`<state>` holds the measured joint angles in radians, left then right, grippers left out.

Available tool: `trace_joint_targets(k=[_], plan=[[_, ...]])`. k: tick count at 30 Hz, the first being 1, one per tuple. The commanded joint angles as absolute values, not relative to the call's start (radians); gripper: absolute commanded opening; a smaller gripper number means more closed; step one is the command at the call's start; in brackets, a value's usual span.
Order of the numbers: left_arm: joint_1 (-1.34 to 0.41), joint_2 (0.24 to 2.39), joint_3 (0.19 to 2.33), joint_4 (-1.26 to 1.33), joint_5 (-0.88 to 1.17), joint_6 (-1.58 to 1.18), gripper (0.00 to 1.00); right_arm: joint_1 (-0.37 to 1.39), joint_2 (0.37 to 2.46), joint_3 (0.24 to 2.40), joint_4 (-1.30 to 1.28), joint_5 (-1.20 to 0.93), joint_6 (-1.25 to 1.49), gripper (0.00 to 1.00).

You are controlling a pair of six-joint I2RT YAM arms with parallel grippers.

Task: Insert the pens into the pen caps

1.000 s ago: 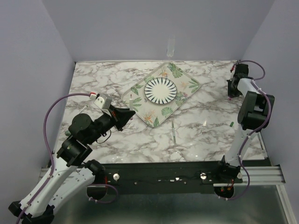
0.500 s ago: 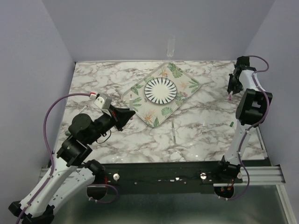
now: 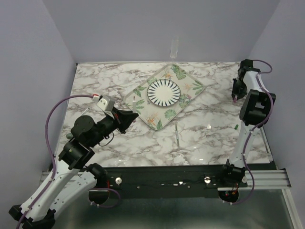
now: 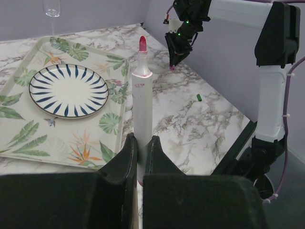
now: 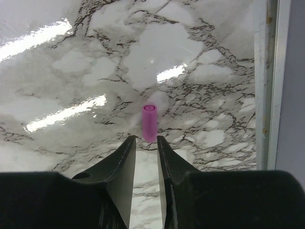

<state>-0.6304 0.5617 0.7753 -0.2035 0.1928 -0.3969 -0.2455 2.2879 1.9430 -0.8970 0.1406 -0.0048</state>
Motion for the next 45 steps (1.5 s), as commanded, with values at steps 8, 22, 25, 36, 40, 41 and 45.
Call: trace_joint_targets(k=[8, 22, 25, 36, 40, 41, 45], plan=[[-0.634, 0.571, 0.772, -0.193, 0.149, -0.382, 0.0, -0.272, 2.355, 2.045, -0.995, 0.153, -0.103, 0.32], [-0.637, 0.583, 0.775, -0.204, 0.107, -0.367, 0.0, -0.27, 2.43, 2.186, -1.132, 0.13, -0.051, 0.37], [-0.637, 0.584, 0.775, -0.207, 0.095, -0.364, 0.0, -0.27, 2.447, 2.214, -1.164, 0.13, -0.012, 0.4], [-0.643, 0.588, 0.778, -0.215, 0.064, -0.353, 0.0, -0.27, 2.487, 2.275, -1.235, 0.092, 0.038, 0.4], [-0.647, 0.584, 0.778, -0.215, 0.055, -0.35, 0.0, -0.27, 2.497, 2.304, -1.253, 0.1, 0.066, 0.4], [-0.647, 0.58, 0.776, -0.215, 0.054, -0.35, 0.0, -0.271, 2.502, 2.31, -1.253, 0.107, 0.075, 0.4], [-0.65, 0.575, 0.776, -0.216, 0.041, -0.348, 0.0, -0.272, 2.49, 2.307, -1.22, 0.14, 0.136, 0.39]])
